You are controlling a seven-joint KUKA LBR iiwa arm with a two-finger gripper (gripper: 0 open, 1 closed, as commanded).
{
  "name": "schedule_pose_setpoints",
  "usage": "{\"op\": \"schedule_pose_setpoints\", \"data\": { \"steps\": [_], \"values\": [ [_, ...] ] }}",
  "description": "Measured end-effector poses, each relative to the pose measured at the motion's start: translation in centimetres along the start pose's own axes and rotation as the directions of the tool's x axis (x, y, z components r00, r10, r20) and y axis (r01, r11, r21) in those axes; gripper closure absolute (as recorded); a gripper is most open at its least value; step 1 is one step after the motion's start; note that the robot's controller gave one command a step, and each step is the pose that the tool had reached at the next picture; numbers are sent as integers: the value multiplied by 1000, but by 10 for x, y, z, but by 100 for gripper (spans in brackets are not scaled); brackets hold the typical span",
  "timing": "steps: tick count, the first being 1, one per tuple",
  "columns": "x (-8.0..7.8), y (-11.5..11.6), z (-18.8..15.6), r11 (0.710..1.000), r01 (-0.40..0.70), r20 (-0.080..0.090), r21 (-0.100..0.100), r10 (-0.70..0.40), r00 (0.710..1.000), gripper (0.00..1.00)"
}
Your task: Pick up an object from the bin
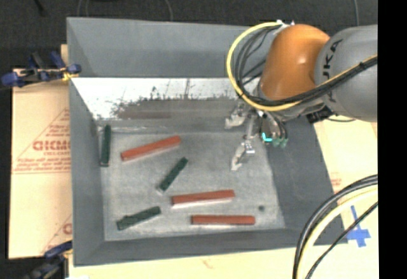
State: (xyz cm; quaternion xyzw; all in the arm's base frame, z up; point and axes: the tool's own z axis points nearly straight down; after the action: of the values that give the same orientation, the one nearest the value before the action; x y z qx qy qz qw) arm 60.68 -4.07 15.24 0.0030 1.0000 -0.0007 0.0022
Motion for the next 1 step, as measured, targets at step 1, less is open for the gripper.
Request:
{"op": "schedule_pose_setpoints", "data": {
  "steps": [1],
  "values": [
    [32,70,72,991,134,-15,4,-134,991,100]
  ]
}}
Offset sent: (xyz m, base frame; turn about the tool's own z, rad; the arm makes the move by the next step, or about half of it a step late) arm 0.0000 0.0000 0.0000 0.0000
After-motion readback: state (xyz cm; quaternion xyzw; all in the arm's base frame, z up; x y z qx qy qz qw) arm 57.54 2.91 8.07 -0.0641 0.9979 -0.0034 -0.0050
